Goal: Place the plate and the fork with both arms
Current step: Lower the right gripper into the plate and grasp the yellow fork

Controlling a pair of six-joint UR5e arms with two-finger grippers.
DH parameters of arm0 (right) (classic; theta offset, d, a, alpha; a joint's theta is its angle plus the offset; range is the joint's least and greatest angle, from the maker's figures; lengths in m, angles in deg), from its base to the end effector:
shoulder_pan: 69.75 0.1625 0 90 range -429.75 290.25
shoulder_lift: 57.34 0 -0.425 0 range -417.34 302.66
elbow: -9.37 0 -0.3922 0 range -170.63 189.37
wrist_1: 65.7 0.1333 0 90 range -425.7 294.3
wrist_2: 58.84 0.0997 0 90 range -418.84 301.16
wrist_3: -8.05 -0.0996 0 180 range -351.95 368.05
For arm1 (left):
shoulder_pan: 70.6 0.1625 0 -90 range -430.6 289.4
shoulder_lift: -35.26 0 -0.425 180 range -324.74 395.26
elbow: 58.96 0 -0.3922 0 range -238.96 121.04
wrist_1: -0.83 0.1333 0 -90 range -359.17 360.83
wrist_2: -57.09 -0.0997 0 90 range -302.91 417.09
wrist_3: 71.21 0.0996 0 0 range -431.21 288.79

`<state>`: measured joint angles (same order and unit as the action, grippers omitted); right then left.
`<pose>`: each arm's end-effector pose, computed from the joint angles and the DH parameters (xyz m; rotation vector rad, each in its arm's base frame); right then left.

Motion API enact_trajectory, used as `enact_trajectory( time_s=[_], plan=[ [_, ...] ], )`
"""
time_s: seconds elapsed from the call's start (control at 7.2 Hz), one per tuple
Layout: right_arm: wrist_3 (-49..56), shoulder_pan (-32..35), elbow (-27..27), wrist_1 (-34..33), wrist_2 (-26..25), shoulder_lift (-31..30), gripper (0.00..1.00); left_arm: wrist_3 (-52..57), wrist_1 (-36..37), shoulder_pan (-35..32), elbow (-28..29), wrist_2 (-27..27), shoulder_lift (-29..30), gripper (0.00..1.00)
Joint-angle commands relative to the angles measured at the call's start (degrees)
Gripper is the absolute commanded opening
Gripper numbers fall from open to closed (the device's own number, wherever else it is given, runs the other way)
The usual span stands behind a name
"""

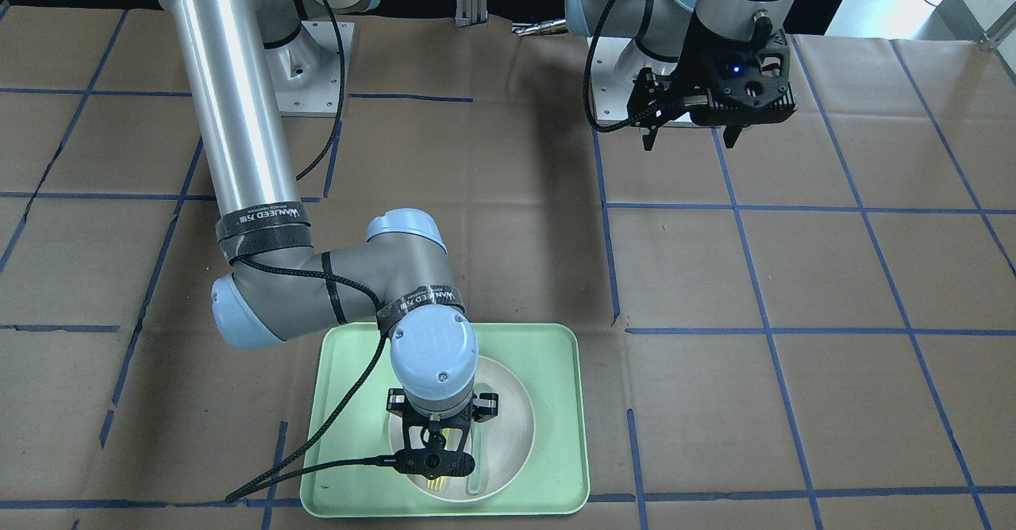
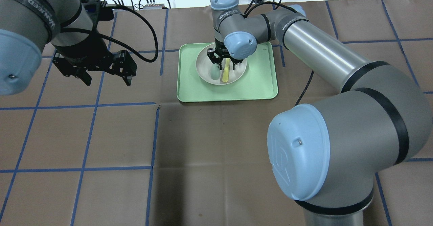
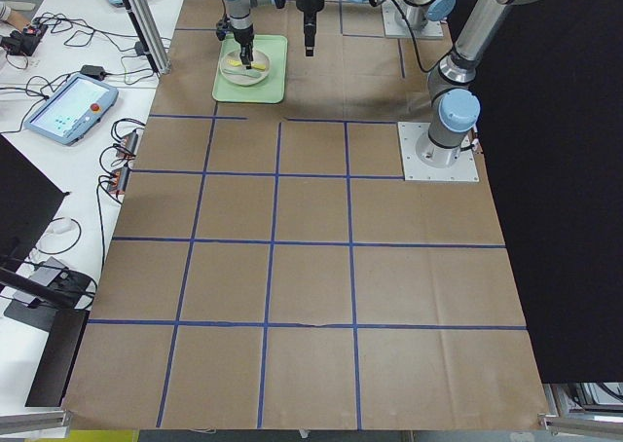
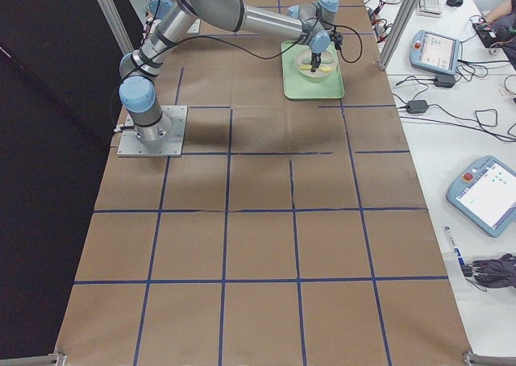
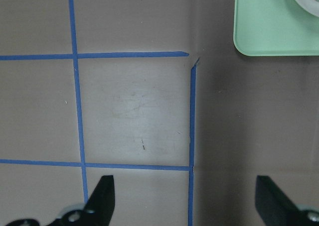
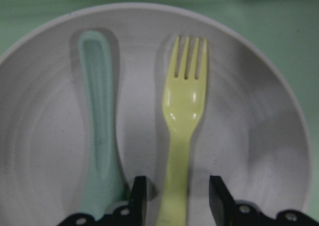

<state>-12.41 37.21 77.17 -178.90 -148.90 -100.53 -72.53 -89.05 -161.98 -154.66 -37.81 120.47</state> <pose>0.3502 -0.6916 0.1880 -0.0956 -3.1310 -0.0360 -0.1357 -0.4518 0.4792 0.0025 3.0557 0.0180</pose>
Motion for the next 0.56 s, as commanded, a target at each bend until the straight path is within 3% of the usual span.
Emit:
enact_trajectory(
  time_s=[0.0,0.42],
  plan=[
    [0.1,-0.1,-0.1,0.0,0.0,0.0,0.42,0.0,0.4,0.1,-0.9,0.0,-0.8,1.00],
    [0.0,-0.1,-0.1,-0.1,0.1,0.1,0.16,0.0,0.3,0.2,-0.9,0.4,-0.8,1.00]
  ],
)
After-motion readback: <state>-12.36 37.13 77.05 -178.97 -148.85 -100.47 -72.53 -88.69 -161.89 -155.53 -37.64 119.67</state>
